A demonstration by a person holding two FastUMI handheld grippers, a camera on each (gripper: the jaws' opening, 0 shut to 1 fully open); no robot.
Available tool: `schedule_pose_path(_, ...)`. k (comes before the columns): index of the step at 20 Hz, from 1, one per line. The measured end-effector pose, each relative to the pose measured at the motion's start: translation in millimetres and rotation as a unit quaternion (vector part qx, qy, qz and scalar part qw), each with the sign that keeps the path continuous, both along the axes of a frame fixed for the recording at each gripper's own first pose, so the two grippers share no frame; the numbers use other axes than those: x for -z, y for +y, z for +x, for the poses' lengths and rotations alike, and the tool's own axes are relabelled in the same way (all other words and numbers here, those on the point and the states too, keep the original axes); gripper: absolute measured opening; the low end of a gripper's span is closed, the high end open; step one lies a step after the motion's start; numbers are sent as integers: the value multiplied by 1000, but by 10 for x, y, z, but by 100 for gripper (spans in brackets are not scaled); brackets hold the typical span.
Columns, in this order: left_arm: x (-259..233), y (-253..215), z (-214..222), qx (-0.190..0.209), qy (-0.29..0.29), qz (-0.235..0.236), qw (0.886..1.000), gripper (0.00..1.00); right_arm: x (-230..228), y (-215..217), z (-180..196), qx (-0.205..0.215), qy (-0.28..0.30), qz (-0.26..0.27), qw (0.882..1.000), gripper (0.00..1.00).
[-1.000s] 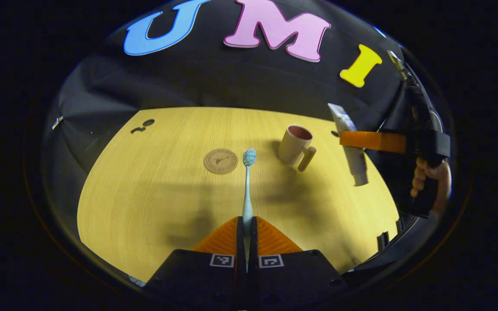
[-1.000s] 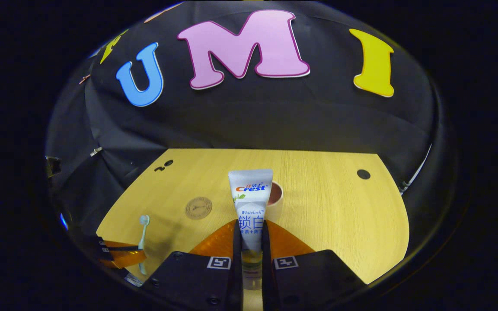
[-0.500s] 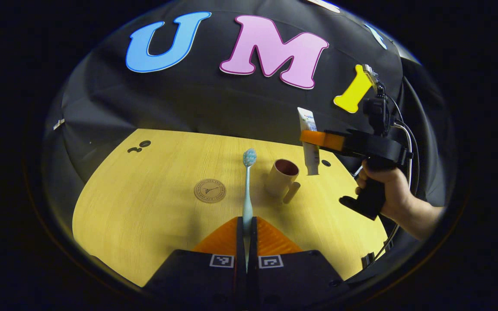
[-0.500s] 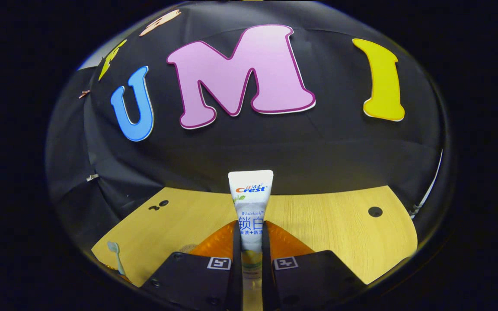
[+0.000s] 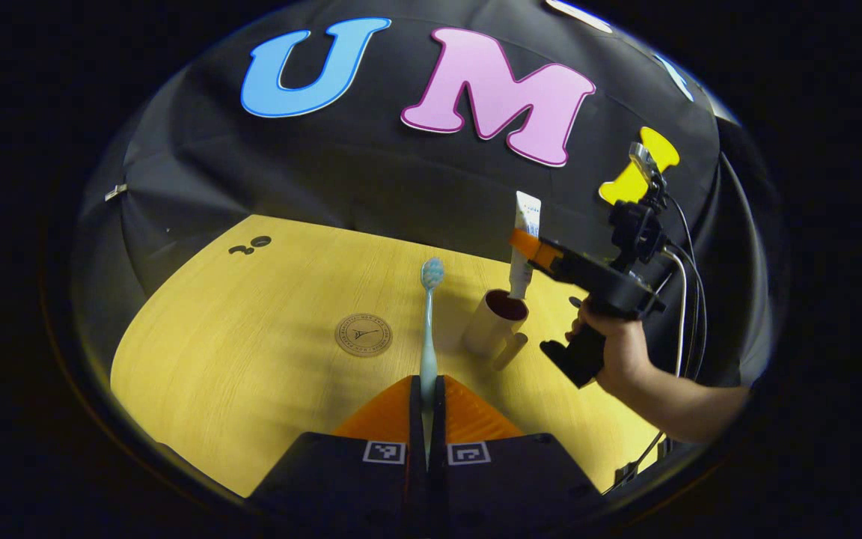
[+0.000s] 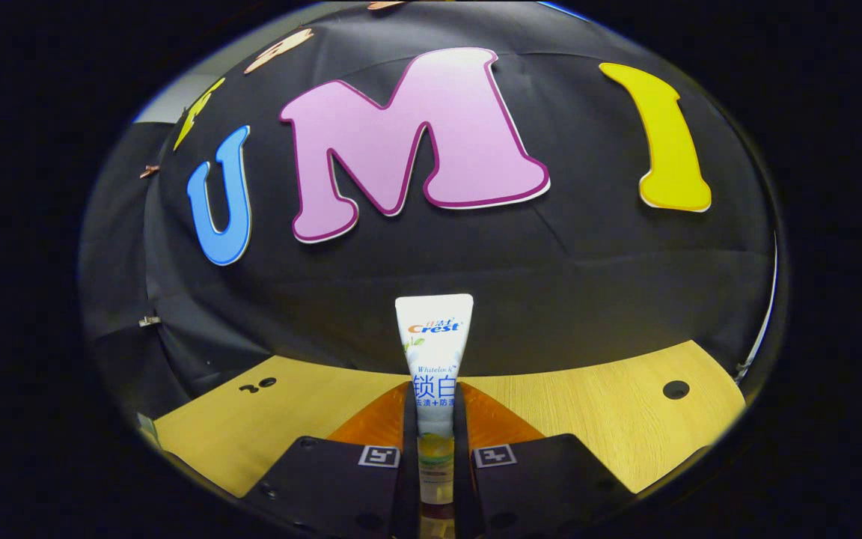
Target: Put the toothbrush and toothpaste on the desktop into the cup, then pick up the cup and place it on the coaster on the desktop.
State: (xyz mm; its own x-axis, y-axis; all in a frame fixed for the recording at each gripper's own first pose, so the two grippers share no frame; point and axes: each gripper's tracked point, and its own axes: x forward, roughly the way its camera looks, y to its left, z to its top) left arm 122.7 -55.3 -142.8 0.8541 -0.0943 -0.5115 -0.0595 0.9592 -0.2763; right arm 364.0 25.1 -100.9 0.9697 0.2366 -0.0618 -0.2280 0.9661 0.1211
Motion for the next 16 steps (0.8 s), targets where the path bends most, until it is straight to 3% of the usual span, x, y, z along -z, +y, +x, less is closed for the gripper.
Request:
schedule_pose_path(8,-50,-68,182,-12,-20,-17,1000,6,340,15,-70,-13,-3,-10,1000,22)
schedule_pose_path(14,-11,-286,205,13,-17,-7,1000,6,677,-102,-105,4,19,-4,1000,24)
schedule_pose_path(15,-37,-324,203,18,-20,-9,1000,6,709,-92,-148,2,21,-2,1000,51)
schedule_pose_path(16,-57,-360,205,24,-23,-10,999,6,747,-111,-149,5,24,-3,1000,52)
